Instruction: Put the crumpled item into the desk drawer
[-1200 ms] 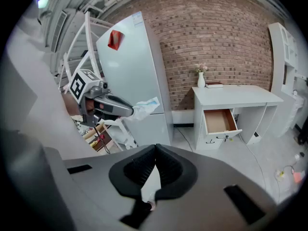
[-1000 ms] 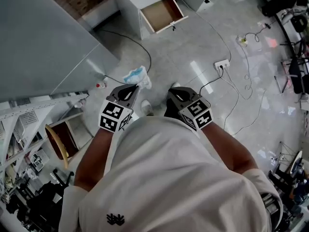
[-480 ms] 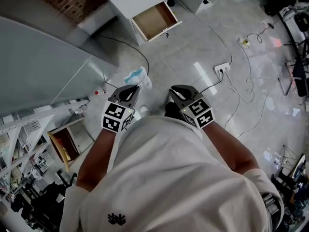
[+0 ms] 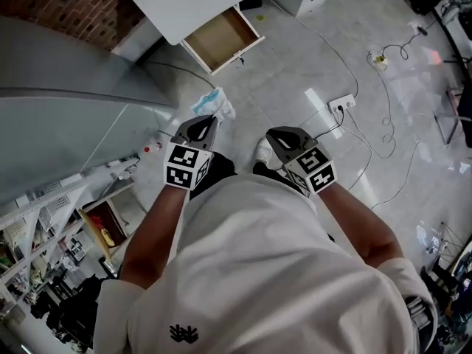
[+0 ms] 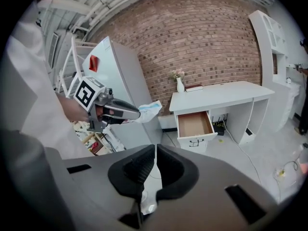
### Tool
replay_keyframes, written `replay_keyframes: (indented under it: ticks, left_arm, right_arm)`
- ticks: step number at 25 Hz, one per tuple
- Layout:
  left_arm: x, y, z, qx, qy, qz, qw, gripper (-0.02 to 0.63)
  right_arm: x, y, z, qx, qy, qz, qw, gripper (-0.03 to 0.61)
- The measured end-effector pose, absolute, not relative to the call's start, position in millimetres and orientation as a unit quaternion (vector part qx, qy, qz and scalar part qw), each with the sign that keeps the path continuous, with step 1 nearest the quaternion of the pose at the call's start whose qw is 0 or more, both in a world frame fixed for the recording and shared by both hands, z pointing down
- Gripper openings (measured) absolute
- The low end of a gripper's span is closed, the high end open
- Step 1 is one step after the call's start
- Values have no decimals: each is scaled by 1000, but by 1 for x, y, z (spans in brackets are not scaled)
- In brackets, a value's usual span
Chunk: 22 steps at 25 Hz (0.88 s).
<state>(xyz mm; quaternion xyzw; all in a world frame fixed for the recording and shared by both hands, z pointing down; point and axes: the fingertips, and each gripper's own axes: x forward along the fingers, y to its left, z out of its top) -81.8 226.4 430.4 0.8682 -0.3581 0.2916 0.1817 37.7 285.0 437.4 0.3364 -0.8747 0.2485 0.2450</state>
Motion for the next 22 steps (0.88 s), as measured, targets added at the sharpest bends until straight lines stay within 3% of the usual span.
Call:
replay_keyframes:
  ticks: [22]
  left_arm:
    - [-22,-72,567,847,-356,344,193,26]
  right_arm:
    - [100,72,466,432,-806,325,240,40]
